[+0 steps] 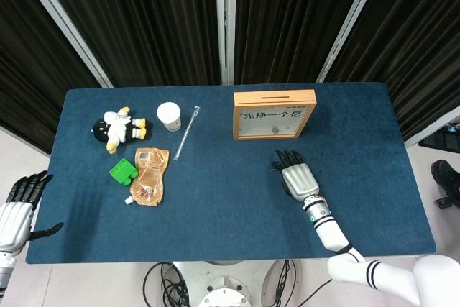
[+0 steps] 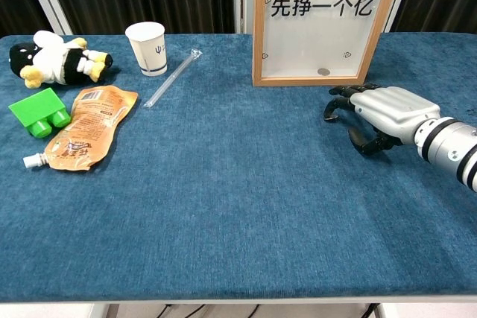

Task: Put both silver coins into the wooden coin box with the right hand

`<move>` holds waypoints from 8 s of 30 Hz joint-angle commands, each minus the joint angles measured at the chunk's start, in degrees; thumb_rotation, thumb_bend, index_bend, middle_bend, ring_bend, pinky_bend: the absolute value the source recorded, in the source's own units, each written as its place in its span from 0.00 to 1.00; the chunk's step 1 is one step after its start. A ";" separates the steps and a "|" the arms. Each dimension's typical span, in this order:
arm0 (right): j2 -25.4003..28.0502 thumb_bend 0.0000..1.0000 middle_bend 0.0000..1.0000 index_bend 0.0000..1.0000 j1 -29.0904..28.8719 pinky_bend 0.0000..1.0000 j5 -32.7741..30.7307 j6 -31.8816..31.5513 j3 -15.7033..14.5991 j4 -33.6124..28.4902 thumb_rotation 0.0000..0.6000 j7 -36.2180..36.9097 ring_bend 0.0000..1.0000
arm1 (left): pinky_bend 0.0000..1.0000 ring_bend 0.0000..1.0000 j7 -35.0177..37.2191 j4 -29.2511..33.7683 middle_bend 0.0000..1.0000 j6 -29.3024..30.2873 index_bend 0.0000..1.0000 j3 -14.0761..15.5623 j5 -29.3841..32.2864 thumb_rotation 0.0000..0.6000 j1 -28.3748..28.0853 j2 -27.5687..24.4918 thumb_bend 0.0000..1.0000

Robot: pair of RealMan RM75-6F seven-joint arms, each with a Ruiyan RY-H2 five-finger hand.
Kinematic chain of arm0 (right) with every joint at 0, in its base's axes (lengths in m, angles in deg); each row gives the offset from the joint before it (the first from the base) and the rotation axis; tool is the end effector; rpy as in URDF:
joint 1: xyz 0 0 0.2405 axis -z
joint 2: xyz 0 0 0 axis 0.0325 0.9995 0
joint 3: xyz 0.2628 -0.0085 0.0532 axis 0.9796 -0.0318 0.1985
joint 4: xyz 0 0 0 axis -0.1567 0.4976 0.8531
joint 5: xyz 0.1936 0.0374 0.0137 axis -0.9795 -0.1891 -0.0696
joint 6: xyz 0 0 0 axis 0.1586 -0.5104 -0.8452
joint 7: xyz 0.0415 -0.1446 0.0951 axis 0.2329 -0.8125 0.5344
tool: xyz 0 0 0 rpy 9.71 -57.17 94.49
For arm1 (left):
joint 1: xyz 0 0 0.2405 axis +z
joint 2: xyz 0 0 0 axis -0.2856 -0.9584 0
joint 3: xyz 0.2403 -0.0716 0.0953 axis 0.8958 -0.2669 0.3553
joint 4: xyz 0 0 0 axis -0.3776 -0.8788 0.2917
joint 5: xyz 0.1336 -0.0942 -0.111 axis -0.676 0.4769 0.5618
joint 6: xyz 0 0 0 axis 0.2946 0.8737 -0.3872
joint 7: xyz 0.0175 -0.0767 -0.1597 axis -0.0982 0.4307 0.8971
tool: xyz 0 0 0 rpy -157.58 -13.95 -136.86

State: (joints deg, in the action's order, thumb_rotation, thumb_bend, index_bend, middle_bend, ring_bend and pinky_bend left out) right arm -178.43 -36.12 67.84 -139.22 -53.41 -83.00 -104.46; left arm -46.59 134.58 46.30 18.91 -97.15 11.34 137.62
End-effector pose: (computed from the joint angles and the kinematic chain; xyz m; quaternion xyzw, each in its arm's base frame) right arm -0.2204 -0.3529 -0.0677 0.7473 -0.3725 0.3009 0.4607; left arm -0.3538 0.2081 0.1632 -0.6078 -0.4107 -0.4027 0.5475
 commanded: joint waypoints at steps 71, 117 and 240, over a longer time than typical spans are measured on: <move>7.71 0.28 0.04 0.39 11.16 0.00 9.96 -9.92 -6.31 -9.50 1.00 1.55 0.00 | 0.00 0.00 -1.14 0.25 0.01 -0.03 0.06 0.15 -0.42 1.00 -0.12 0.41 0.09; 5.85 0.33 0.05 0.45 10.64 0.00 9.71 -8.11 -5.05 -7.53 1.00 1.24 0.00 | 0.00 0.00 0.56 -1.05 0.01 -0.12 0.06 0.21 -0.50 1.00 -0.27 0.50 0.09; 15.49 0.35 0.08 0.84 -19.42 0.00 -23.99 -3.51 23.28 -13.89 1.00 -17.46 0.00 | 0.00 0.00 -0.66 1.42 0.01 0.64 0.06 0.30 -1.55 1.00 -0.77 -0.43 0.09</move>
State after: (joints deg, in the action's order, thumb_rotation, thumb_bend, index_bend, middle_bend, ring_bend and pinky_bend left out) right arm -162.05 -54.35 45.20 -143.16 -29.98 -97.95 -120.75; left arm -47.25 136.00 46.94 19.21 -98.71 10.57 137.17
